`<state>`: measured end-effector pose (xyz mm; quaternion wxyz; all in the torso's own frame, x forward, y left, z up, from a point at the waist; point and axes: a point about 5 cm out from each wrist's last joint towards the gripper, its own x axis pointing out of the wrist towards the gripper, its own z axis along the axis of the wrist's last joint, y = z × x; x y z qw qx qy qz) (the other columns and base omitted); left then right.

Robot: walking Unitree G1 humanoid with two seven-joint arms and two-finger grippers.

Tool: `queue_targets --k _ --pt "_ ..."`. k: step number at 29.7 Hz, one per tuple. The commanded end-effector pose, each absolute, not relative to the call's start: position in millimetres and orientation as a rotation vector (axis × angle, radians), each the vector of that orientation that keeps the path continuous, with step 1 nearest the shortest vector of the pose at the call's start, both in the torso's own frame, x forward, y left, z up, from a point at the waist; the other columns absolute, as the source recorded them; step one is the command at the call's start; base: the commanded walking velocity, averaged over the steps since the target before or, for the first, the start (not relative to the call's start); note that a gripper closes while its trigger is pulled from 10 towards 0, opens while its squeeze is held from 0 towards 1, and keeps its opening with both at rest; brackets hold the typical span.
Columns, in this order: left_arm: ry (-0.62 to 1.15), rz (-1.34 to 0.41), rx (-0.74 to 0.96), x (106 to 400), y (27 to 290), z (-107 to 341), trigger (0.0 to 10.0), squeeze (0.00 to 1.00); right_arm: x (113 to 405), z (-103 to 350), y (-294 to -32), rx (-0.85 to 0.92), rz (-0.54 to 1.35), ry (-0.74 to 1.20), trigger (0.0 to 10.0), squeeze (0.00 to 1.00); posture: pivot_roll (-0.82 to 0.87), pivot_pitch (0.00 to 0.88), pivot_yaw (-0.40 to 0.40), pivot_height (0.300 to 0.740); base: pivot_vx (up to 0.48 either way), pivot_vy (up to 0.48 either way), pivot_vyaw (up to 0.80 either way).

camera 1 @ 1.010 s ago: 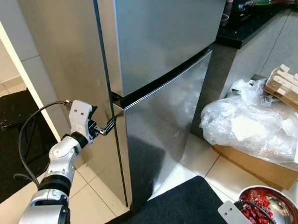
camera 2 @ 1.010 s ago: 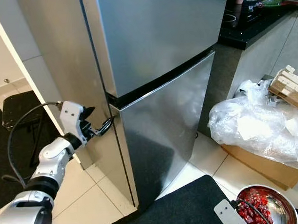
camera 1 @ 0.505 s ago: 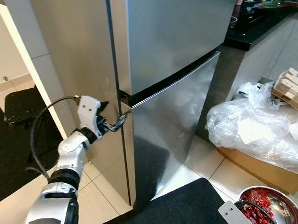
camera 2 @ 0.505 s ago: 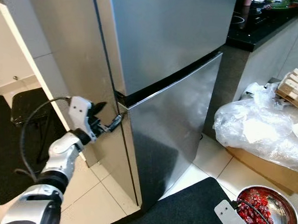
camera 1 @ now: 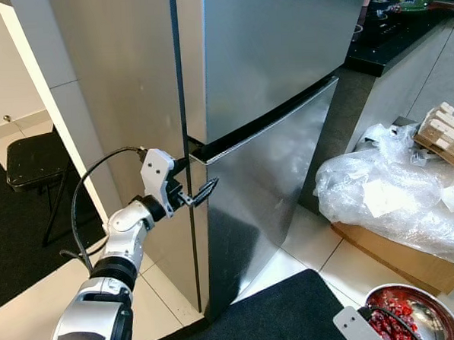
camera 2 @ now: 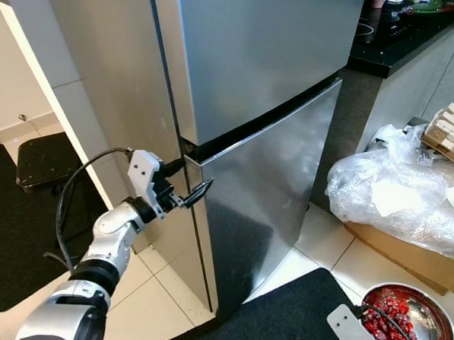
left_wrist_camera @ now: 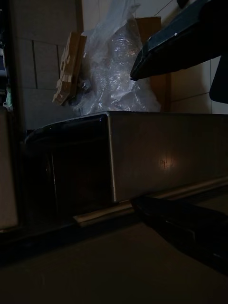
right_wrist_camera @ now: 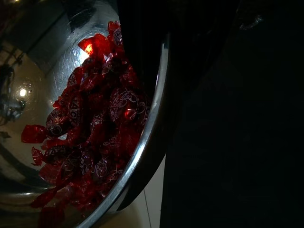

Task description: Restocking fridge

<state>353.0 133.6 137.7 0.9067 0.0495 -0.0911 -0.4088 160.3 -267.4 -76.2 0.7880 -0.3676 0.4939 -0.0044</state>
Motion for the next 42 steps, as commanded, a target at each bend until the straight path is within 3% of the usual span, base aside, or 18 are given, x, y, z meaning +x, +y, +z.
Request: queue_targets --k 1,12,42 --pt "-0.204 -0.891 0.113 355 124 144 10.0 0.00 162 -75 -269 -0.787 -0.028 1.054 10.0 0.00 -0.04 0.000 -0.015 0.740 0.000 0.000 0.00" --pt "-0.197 -1.174 0.067 339 95 140 10.0 0.00 163 -75 -269 -0.782 -0.031 1.051 10.0 0.00 -0.04 0.000 -0.015 0.740 0.000 0.000 0.00" --pt "-0.211 -1.345 0.009 324 66 141 10.0 0.00 162 -74 -272 -0.780 -0.043 1.055 10.0 0.00 -0.04 0.000 -0.013 0.740 0.000 0.000 0.00"
